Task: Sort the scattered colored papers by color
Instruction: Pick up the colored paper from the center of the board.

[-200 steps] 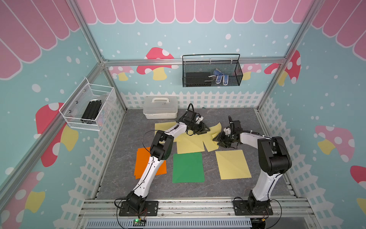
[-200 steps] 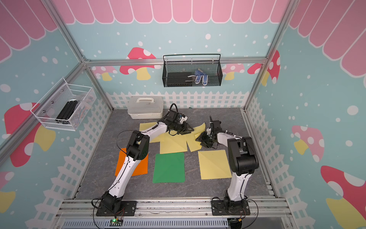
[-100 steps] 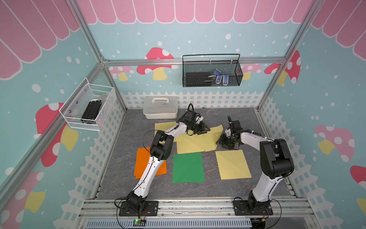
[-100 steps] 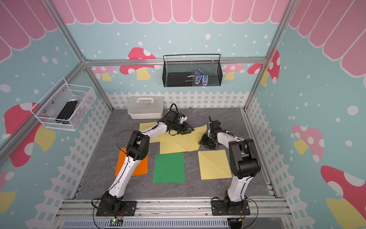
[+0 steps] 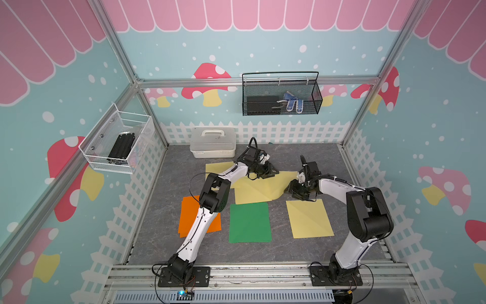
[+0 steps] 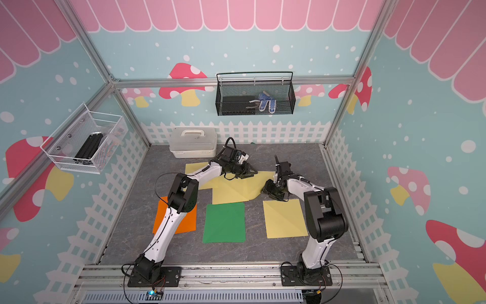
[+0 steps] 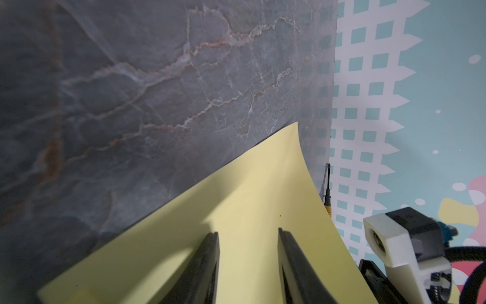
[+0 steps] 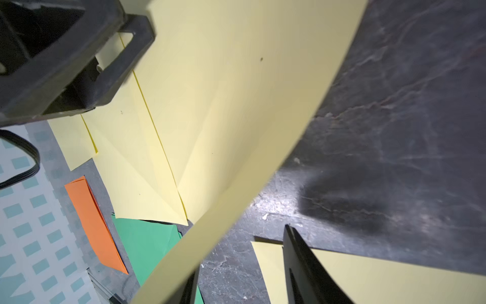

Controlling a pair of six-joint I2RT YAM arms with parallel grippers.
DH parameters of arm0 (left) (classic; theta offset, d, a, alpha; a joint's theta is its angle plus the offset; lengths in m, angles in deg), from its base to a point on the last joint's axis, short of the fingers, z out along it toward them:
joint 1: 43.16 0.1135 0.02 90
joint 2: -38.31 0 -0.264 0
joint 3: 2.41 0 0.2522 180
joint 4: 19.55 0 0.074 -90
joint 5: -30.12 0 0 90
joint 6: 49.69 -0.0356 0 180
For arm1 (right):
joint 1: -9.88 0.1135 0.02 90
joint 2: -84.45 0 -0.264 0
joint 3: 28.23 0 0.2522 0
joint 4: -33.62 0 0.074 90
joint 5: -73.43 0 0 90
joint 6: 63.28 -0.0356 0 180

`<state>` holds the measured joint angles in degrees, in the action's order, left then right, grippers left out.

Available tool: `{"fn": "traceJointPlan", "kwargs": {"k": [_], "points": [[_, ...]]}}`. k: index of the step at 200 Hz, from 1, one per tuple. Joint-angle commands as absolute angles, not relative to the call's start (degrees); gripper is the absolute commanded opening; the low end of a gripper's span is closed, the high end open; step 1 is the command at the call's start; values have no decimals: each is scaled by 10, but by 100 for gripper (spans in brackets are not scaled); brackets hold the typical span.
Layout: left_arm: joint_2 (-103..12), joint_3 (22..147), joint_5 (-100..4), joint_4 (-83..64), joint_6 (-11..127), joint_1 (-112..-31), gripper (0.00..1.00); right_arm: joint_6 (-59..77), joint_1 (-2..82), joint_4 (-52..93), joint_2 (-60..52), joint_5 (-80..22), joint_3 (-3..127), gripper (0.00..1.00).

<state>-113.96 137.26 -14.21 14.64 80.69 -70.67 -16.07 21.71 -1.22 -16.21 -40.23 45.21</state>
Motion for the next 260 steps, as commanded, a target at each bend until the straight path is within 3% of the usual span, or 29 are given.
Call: {"fn": "traceJointPlan", "kwargs": {"k": [1, 92, 164, 260], "points": [[-1153, 1370, -139, 143, 811, -704, 41, -178, 228, 8, -160, -420, 433, 54], [-1159, 1370, -136, 136, 819, -704, 40, -192, 238, 20, -123, -426, 403, 53], [-1157, 1367, -133, 135, 818, -703, 40, -233, 239, 69, -158, -455, 406, 53], [-1156, 1366, -131, 128, 821, -704, 39, -294, 239, 90, -187, -419, 415, 36]]}}
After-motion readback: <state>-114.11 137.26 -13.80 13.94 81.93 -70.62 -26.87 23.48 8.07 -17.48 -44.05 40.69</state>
